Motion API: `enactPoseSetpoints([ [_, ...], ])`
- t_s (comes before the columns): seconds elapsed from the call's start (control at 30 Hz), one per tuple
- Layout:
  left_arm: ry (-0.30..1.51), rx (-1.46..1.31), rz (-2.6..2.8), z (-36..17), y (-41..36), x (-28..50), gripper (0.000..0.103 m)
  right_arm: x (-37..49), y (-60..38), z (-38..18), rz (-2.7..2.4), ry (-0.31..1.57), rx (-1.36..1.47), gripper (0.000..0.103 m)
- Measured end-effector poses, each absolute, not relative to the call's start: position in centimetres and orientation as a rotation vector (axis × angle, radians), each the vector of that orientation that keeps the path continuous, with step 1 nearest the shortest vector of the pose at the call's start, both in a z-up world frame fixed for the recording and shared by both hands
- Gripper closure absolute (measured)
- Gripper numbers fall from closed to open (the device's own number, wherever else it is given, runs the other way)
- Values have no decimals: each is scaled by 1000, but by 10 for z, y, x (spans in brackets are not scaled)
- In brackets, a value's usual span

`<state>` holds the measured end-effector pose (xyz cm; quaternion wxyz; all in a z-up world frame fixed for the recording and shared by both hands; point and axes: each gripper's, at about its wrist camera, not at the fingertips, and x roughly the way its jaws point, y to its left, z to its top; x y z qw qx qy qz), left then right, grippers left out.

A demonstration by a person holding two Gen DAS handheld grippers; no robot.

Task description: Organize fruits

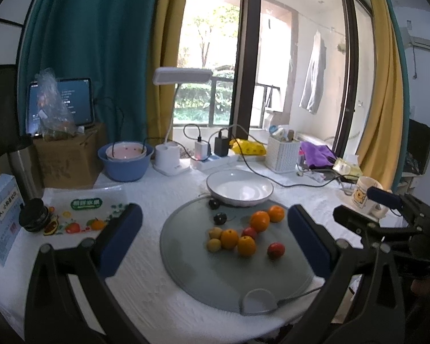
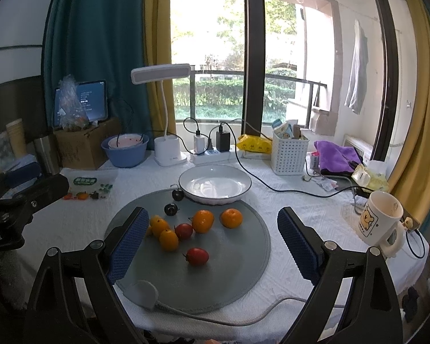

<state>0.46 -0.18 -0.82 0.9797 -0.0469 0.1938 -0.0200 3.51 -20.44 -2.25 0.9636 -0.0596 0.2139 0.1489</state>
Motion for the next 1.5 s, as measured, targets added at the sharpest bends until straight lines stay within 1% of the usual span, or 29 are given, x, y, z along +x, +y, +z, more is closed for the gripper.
enactPoseSetpoints([
  [0.3,501,-86,-37,-40,1,31,1,57,-205,-52,297,519,-134,10],
  [0.4,537,-86,-38,-51,2,40,1,65,-203,-64,307,555,-139,11],
  [0.47,559,-84,-42,-58,2,45,2,71,-201,-71,316,579,-140,16],
  [0.6,606,-82,-54,-71,0,55,3,79,-195,-85,337,623,-145,20],
  [0.7,648,-78,-69,-82,-3,63,8,85,-190,-96,357,662,-147,26],
  [0.87,711,-76,-78,-97,-7,73,10,96,-186,-114,388,724,-136,29],
  [0.97,735,-81,-78,-103,-8,81,14,104,-184,-124,408,773,-126,33],
  [1.07,766,-87,-71,-110,-8,89,16,113,-181,-131,426,800,-127,34],
  [1.2,806,-90,-70,-116,-11,98,22,125,-179,-139,446,829,-126,34],
  [1.3,829,-73,-59,-118,-15,104,23,132,-179,-143,466,849,-118,35],
  [1.33,836,-67,-55,-119,-17,107,23,134,-179,-144,476,854,-112,37],
  [1.37,842,-65,-51,-119,-18,108,23,137,-180,-146,486,861,-106,43],
  [1.43,855,-58,-47,-120,-21,111,26,142,-183,-149,504,878,-90,48],
  [1.5,868,-53,-50,-121,-25,114,28,145,-186,-148,517,874,-85,55],
])
